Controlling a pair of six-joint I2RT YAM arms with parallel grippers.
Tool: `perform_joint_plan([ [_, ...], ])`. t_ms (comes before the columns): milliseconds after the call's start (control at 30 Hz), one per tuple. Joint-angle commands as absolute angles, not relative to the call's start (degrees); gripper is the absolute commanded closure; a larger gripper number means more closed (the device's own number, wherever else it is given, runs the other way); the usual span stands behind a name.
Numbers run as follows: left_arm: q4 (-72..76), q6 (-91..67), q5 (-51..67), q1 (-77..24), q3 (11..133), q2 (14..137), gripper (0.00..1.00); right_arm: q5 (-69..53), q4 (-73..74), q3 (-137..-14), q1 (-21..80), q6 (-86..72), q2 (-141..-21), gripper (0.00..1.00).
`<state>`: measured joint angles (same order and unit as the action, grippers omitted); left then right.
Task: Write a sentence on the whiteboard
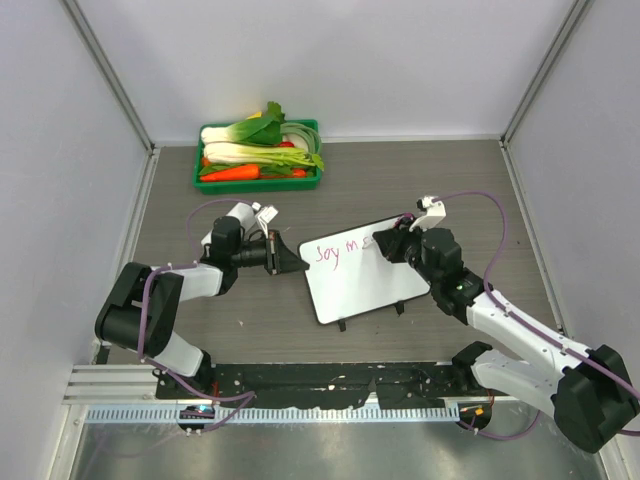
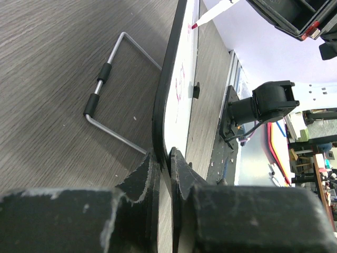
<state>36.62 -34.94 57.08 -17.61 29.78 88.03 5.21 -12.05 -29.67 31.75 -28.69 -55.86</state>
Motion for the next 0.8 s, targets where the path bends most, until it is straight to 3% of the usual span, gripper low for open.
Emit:
perform_joint_plan([
  [0,34.8,-31.5,57.6,-18.2,29.7,89.6,1.0,4.4,-14.0,-30.3,31.4,-29.4,-52.5,0.99],
  [767,34.7,-31.3,57.5,-18.3,29.6,89.5,1.0,9.9,-13.7,-33.1,30.1,-27.0,-55.0,0.98],
])
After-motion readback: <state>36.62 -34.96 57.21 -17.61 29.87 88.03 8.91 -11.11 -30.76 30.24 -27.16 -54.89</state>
